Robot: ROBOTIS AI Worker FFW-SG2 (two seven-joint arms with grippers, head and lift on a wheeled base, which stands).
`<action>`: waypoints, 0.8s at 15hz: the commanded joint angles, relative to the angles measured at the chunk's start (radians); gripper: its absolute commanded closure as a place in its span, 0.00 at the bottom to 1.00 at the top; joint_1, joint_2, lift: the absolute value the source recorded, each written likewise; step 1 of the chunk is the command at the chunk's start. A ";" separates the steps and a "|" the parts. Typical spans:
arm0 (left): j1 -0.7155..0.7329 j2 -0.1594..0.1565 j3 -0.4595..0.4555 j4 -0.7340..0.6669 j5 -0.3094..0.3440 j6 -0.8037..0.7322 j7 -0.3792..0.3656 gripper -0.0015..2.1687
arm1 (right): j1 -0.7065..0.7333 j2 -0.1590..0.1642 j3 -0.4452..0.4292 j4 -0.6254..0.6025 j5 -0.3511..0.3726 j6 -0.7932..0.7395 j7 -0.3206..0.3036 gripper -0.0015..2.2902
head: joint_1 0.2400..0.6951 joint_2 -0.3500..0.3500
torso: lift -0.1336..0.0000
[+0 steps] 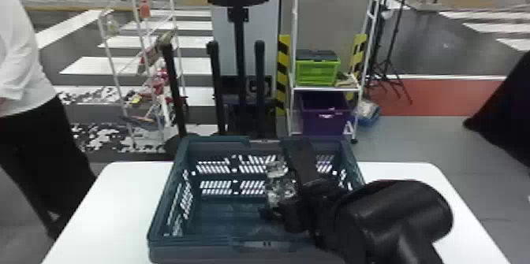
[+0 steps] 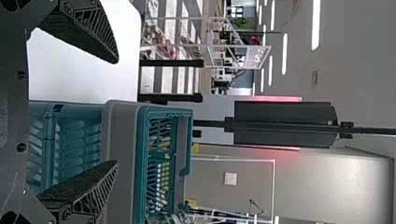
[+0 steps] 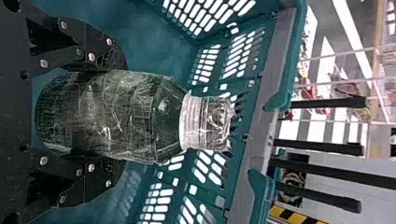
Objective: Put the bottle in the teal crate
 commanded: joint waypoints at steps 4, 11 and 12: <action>-0.004 0.000 0.000 0.003 0.001 0.000 -0.001 0.05 | -0.016 0.013 0.004 0.045 0.001 0.000 -0.001 0.99 | 0.57 0.50 | 1.00; -0.002 0.000 0.000 -0.003 0.001 0.003 -0.001 0.05 | -0.017 0.013 0.002 0.042 -0.010 0.000 -0.012 0.00 | 0.57 0.50 | 1.00; -0.002 0.000 0.000 -0.005 0.001 0.003 -0.001 0.05 | -0.017 0.011 0.002 0.038 -0.010 -0.003 -0.012 0.02 | 0.57 0.50 | 1.00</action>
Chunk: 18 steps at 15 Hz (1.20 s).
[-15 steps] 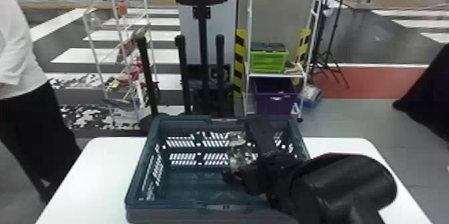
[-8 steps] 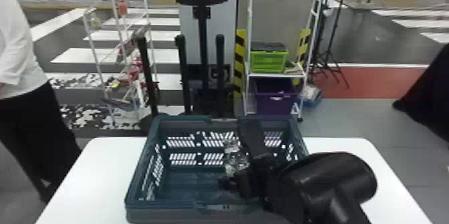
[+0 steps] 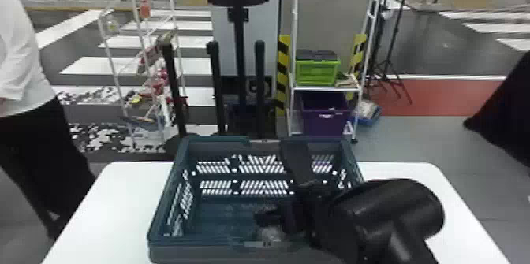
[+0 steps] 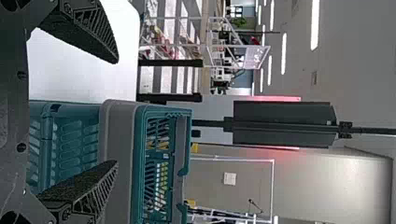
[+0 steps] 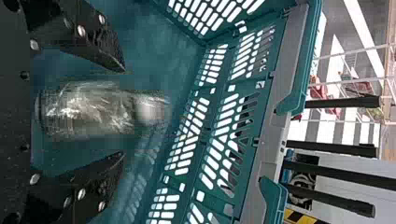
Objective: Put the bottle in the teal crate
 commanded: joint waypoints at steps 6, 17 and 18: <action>0.009 0.000 0.002 -0.007 -0.003 0.000 0.003 0.05 | 0.044 -0.021 -0.021 -0.100 -0.002 -0.055 0.002 0.02 | 0.57 0.50 | 1.00; 0.002 0.000 0.000 -0.007 -0.003 0.003 0.002 0.05 | 0.514 -0.155 -0.128 -0.500 0.053 -0.481 0.002 0.02 | 0.57 0.50 | 1.00; 0.002 0.000 0.000 -0.005 -0.003 0.003 0.002 0.05 | 0.580 -0.155 -0.150 -0.512 0.061 -0.582 0.002 0.02 | 0.57 0.50 | 1.00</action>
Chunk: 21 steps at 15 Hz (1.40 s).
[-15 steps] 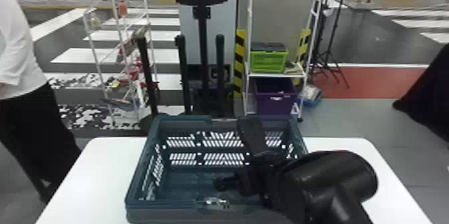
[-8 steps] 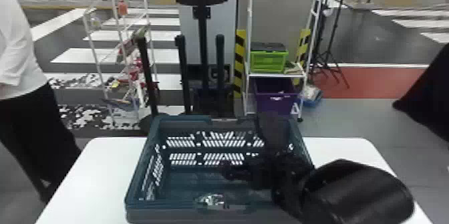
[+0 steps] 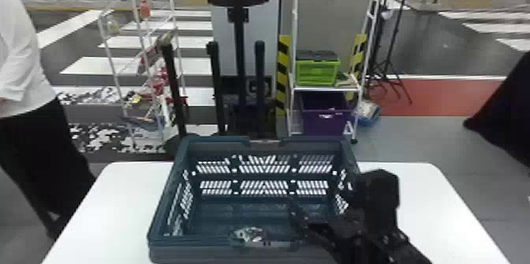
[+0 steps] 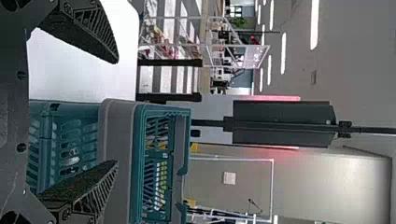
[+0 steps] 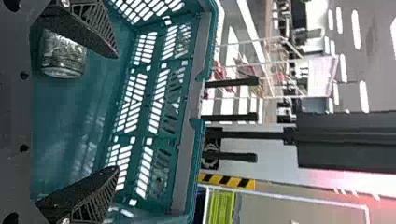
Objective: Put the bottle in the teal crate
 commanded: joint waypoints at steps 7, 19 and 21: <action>-0.016 0.000 -0.005 0.001 0.003 0.022 0.000 0.05 | 0.459 0.001 -0.115 -0.013 0.015 -0.800 -0.002 0.01 | 0.57 0.50 | 1.00; -0.025 0.002 -0.011 -0.011 0.003 0.028 0.000 0.05 | 0.681 0.027 -0.165 0.097 0.012 -1.153 -0.008 0.03 | 0.57 0.50 | 1.00; -0.025 0.000 -0.011 -0.010 0.002 0.028 0.002 0.05 | 0.695 0.027 -0.171 0.122 0.009 -1.180 -0.008 0.03 | 0.57 0.50 | 1.00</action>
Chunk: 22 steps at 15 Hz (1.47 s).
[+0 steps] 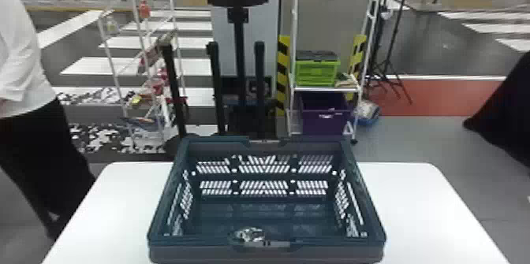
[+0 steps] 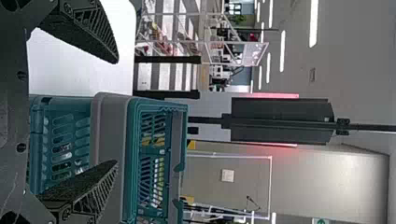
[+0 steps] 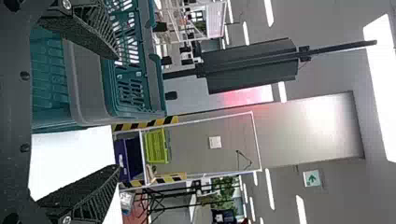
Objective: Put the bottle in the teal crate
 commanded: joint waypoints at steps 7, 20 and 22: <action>-0.001 0.000 -0.002 -0.010 -0.007 0.028 0.002 0.06 | 0.035 0.000 -0.005 0.023 0.012 -0.019 0.012 0.03 | 0.57 0.50 | 1.00; 0.002 0.000 -0.003 -0.010 -0.009 0.028 0.002 0.05 | 0.046 0.000 -0.005 0.019 0.023 -0.016 0.012 0.03 | 0.57 0.50 | 1.00; 0.002 0.002 -0.002 -0.009 -0.009 0.028 0.002 0.05 | 0.048 0.000 -0.005 0.019 0.023 -0.016 0.012 0.03 | 0.57 0.50 | 1.00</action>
